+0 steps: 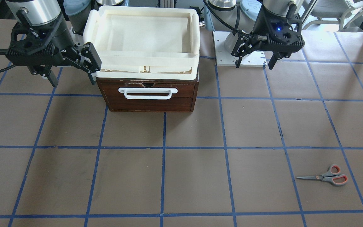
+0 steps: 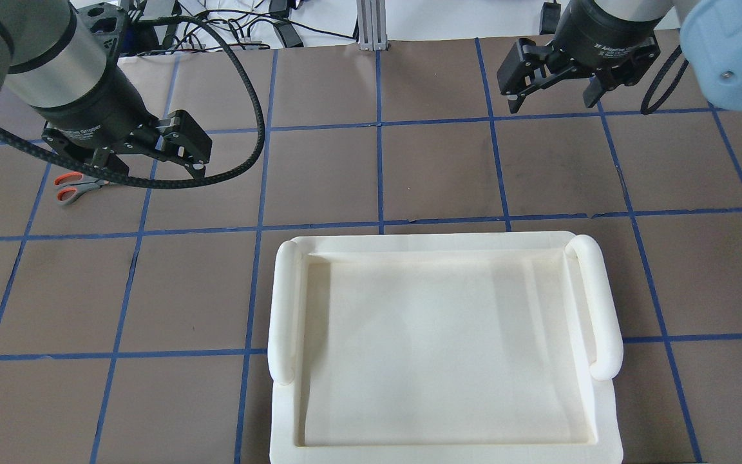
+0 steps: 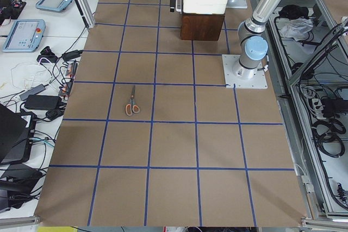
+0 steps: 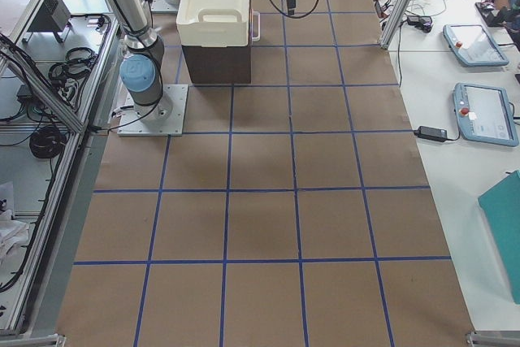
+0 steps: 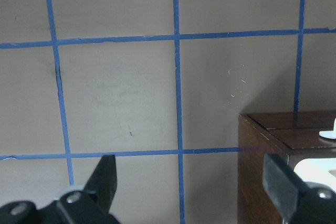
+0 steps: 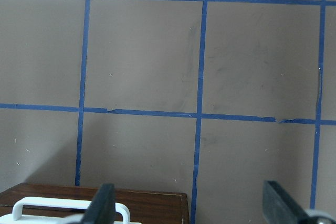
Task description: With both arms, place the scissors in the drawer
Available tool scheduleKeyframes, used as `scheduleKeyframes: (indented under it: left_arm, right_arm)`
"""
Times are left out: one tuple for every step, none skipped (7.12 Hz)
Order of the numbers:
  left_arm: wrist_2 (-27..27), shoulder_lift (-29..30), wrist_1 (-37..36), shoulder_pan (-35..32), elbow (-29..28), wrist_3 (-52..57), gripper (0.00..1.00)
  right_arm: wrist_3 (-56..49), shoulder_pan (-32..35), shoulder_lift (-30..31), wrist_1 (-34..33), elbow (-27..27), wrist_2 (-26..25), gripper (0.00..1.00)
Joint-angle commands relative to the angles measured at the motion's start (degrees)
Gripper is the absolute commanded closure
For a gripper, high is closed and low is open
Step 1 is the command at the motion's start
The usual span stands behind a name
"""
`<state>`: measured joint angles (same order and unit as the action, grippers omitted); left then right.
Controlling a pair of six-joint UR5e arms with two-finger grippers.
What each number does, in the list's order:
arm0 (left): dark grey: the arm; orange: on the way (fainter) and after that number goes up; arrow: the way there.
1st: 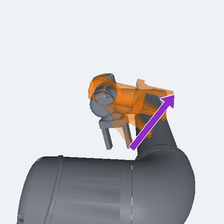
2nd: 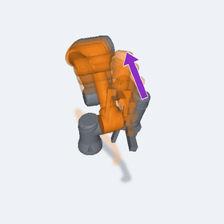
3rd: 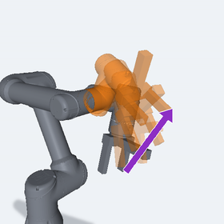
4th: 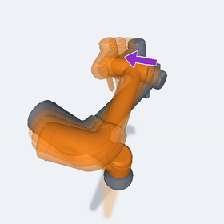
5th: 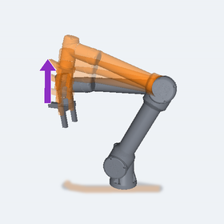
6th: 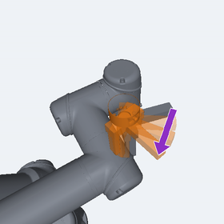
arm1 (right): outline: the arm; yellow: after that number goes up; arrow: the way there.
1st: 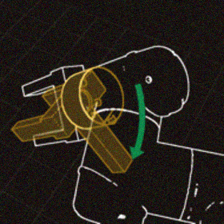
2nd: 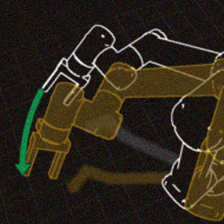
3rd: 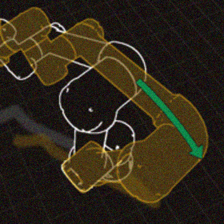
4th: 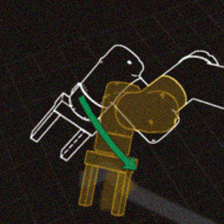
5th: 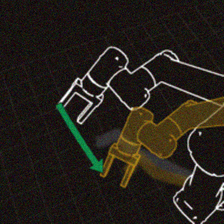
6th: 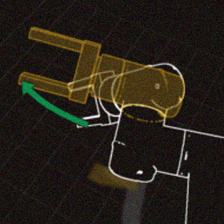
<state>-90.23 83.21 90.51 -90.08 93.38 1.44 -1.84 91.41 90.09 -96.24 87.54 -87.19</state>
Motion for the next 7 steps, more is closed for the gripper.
scheduleKeyframes:
  left_arm:
    - [0.1,-0.1,-0.1,0.2,-0.2,0.0,0.0]
    - [0.1,-0.1,-0.1,0.1,-0.1,-0.3,0.0]
    - [0.0,0.1,-0.1,0.0,0.0,-0.9,0.0]
    - [0.0,0.0,-0.1,0.1,0.0,-0.1,0.0]
    - [0.1,0.9,-0.1,0.2,0.0,0.2,0.0]
    - [-0.3,1.6,-3.1,2.4,-1.1,5.4,0.0]
    - [-0.5,3.7,-6.6,5.8,-0.5,12.5,0.0]
  right_arm:
    - [0.0,0.0,-0.1,0.0,0.0,0.0,0.0]
    - [0.0,0.0,-0.1,0.0,0.0,0.0,0.0]
    - [0.0,0.0,-0.1,0.0,0.0,0.1,0.0]
    - [0.0,0.0,-0.1,0.0,0.1,0.4,0.0]
    - [0.0,0.0,-0.1,0.0,0.1,0.4,0.0]
    - [0.0,0.0,-0.1,0.0,0.1,0.4,0.0]
    - [0.0,0.0,-0.1,0.0,0.1,0.6,0.0]
